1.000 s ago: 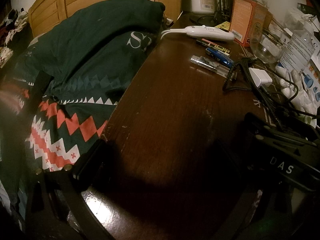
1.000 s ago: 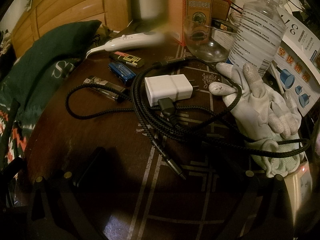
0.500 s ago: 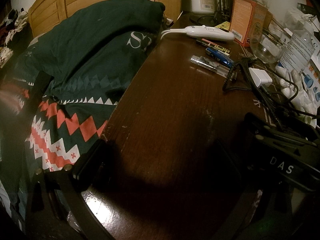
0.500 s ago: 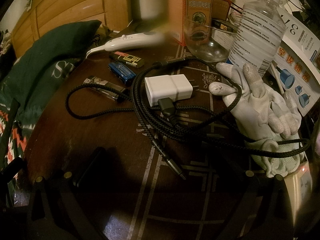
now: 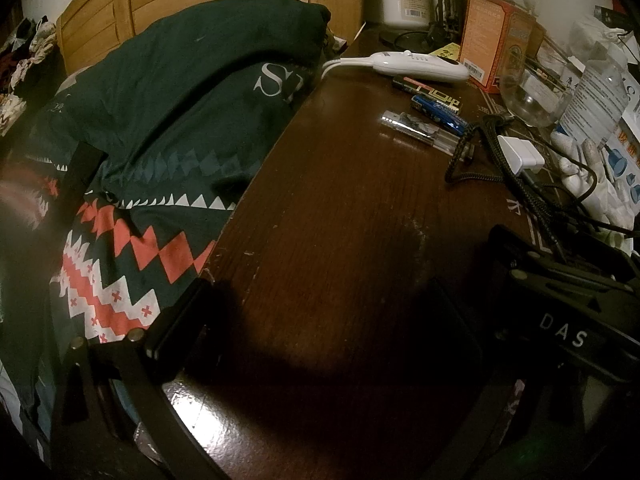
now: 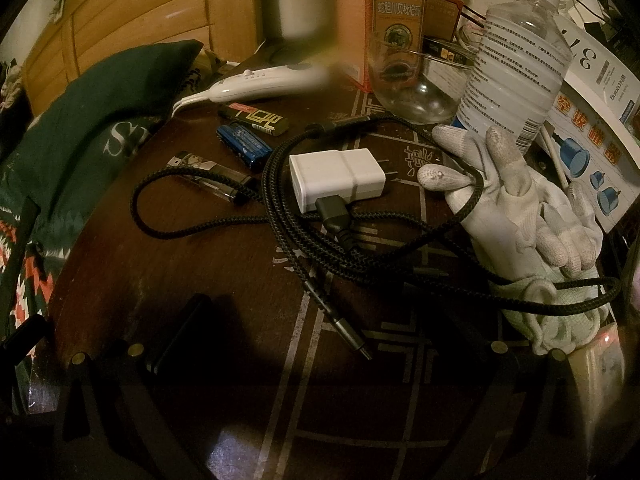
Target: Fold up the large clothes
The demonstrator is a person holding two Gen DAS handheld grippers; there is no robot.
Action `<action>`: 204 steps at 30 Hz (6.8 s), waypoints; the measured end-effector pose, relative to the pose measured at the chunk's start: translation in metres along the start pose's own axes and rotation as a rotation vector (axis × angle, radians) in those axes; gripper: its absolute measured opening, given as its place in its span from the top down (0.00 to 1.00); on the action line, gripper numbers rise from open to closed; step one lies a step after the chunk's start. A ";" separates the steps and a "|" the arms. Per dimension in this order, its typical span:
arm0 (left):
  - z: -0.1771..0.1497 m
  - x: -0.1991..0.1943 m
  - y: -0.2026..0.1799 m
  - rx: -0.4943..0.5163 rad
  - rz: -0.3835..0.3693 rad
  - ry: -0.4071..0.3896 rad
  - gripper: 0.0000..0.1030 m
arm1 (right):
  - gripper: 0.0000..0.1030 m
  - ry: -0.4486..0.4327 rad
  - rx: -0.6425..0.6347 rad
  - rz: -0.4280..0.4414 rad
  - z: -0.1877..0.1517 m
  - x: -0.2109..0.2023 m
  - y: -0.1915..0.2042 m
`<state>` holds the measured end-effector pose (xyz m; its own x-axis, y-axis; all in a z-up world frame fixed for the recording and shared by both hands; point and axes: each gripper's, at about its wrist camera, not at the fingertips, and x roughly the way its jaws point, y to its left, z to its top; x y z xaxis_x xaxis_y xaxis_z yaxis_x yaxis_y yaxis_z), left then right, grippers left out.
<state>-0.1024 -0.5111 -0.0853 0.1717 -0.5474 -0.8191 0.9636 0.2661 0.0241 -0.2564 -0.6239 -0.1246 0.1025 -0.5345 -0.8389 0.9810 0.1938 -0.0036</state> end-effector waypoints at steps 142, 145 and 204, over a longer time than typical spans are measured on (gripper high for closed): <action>-0.555 -0.255 0.373 -1.083 0.862 0.073 0.00 | 0.00 -0.002 -1.170 0.721 -0.415 -0.174 0.424; -0.555 -0.255 0.374 -1.082 0.861 0.068 0.00 | 0.00 -0.001 -1.171 0.718 -0.416 -0.174 0.424; -0.863 -0.472 0.673 -1.759 0.608 -0.447 0.95 | 0.00 0.095 -1.316 0.695 -0.412 -0.172 0.448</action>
<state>0.2881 0.6109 -0.1767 0.6658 -0.1423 -0.7324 -0.4541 0.7016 -0.5491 0.0977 -0.1059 -0.2065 0.4142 0.0183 -0.9100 -0.1113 0.9933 -0.0307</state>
